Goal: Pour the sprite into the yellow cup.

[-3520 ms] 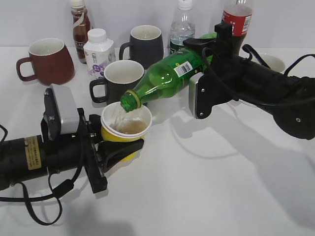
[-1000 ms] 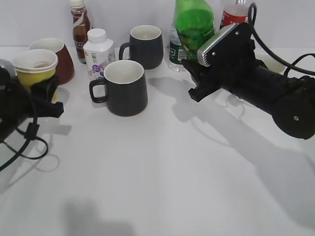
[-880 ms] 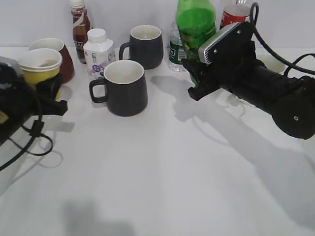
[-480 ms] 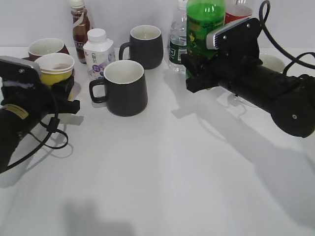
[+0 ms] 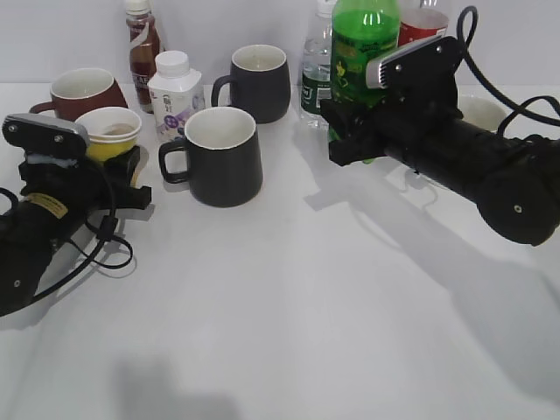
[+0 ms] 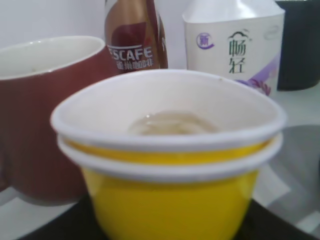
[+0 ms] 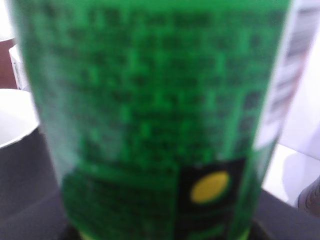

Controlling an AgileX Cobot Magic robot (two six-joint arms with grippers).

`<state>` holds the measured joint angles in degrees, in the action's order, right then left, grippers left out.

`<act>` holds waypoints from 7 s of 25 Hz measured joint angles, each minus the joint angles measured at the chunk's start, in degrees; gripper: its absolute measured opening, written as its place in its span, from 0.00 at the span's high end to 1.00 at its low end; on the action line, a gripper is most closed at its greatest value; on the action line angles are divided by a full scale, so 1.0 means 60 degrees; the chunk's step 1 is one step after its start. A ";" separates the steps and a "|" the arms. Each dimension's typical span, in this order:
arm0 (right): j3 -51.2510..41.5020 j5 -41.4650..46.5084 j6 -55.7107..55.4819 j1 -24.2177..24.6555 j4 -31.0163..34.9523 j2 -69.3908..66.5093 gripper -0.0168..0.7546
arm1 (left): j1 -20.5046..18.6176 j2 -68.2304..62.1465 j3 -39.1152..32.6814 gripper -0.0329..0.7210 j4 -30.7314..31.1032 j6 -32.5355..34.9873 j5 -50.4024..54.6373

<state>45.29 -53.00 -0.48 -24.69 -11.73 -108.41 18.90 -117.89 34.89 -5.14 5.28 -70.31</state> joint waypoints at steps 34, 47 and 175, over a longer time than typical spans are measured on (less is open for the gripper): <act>0.0997 -0.0687 -0.0111 0.0000 -0.0206 -0.2025 0.49 | 0.0000 0.1611 -0.2279 0.18 -0.0247 -0.0133 0.0187; 0.1053 0.0353 -0.0393 0.0000 -0.0427 -0.1871 0.19 | 0.0000 0.4367 -0.3163 0.18 -0.0451 -0.1955 0.3284; -0.2769 1.8798 -0.0814 0.4088 0.1303 1.8146 0.22 | -0.3050 1.9726 -0.0865 0.28 0.1470 -0.0504 2.1903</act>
<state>28.67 59.79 -5.37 -0.16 -3.92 0.46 0.60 0.47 29.70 3.68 2.26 61.11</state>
